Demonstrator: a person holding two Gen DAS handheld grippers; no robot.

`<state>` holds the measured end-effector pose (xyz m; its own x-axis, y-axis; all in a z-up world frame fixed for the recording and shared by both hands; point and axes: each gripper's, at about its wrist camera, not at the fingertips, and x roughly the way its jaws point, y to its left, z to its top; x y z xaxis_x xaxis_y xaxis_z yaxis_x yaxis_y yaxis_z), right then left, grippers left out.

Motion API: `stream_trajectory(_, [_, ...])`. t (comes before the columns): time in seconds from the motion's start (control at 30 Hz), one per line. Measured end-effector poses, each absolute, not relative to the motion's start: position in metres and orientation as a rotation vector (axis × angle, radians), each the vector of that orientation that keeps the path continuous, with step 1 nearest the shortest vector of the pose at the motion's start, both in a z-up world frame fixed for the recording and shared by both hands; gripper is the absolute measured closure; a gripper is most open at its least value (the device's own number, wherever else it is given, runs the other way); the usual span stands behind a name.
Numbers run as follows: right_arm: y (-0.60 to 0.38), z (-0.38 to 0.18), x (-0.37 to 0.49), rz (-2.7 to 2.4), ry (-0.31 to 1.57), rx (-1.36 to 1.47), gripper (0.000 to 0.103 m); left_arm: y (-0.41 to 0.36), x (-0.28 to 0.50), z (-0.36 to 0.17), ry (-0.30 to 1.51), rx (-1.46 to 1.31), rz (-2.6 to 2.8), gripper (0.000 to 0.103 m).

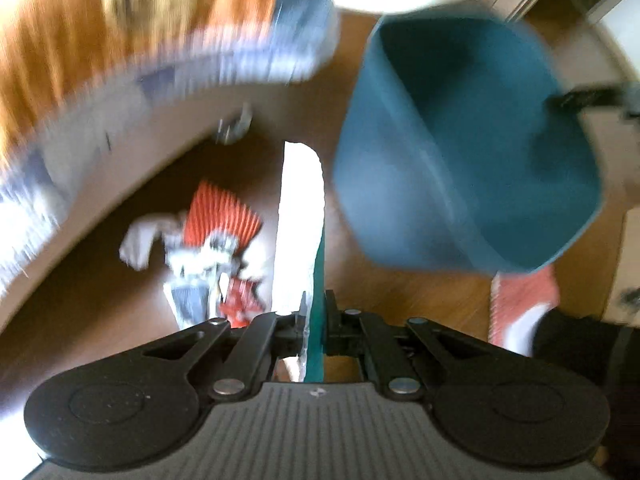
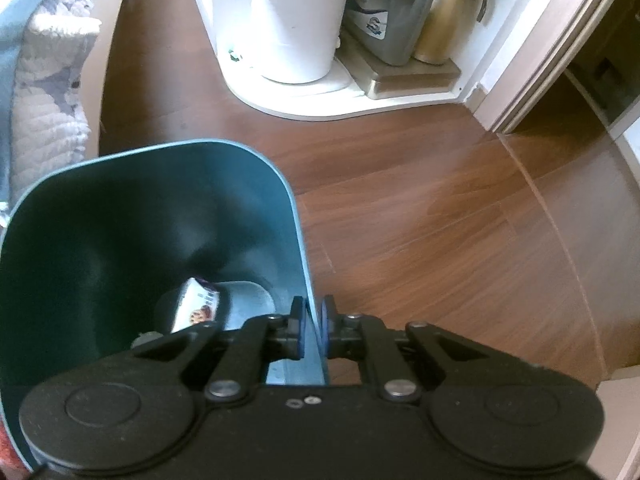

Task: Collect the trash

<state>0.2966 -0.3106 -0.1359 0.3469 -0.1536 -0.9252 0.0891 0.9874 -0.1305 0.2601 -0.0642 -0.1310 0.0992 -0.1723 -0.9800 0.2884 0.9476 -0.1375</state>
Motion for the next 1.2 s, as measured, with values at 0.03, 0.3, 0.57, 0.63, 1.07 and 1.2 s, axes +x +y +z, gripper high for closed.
stream_trajectory(0.03, [-0.31,-0.134,0.296,-0.15,1.203,-0.051,0.097,-0.069,0.262,-0.116,1.41,0.09,-0.351,0.1])
stream_trajectory(0.3, [-0.276,-0.117,0.289,-0.051,1.155,-0.136,0.099,-0.146,0.284,-0.066,1.309,0.094,-0.489,0.1])
stream_trajectory(0.57, [-0.257,-0.111,0.286,-0.006,1.137,-0.196,0.099,-0.198,0.294,-0.114,1.406,0.141,-0.467,0.1])
stream_trajectory(0.63, [-0.258,-0.111,0.286,-0.005,1.14,-0.195,0.099,-0.201,0.298,-0.126,1.419,0.148,-0.446,0.1])
stream_trajectory(1.07, [-0.255,-0.112,0.284,0.003,1.152,-0.2,0.099,-0.214,0.306,-0.163,1.468,0.205,-0.403,0.099])
stream_trajectory(1.2, [-0.255,-0.113,0.286,0.002,1.154,-0.197,0.099,-0.212,0.308,-0.163,1.48,0.194,-0.422,0.097])
